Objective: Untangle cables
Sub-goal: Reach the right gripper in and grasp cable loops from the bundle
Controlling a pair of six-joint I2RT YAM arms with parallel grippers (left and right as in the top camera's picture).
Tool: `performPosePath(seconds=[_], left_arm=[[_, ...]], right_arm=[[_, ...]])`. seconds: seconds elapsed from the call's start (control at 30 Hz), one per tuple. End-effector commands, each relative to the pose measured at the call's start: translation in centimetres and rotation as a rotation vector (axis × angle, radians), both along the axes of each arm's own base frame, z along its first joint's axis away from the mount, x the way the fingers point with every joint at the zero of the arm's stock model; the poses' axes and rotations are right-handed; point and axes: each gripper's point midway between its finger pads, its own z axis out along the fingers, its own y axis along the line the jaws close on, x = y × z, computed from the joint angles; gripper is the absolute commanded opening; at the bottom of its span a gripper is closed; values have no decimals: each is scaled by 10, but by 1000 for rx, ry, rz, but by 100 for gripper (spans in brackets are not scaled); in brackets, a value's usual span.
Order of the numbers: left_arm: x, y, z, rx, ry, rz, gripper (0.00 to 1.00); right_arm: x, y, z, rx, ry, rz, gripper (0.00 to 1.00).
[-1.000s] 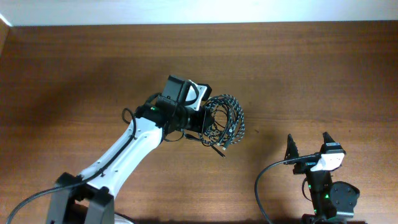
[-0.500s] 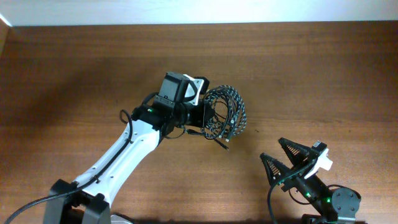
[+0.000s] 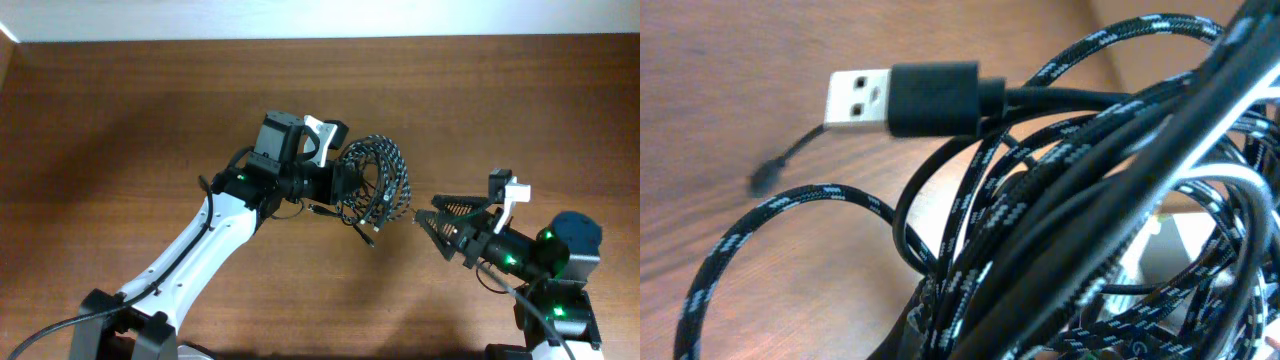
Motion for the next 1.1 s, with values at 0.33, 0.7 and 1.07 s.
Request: performPosePath(seconds=[0.33, 0.7, 1.07], left_arm=[[-56, -10, 18, -107, 65, -268, 0], [-20, 80, -57, 525, 1, 30, 43], [-32, 0, -11, 182, -242, -301, 96]], right_arm=[[63, -38, -31, -228, 45, -568, 4], [63, -72, -12, -249, -10, -760, 4], [21, 30, 7, 127, 193, -163, 4]])
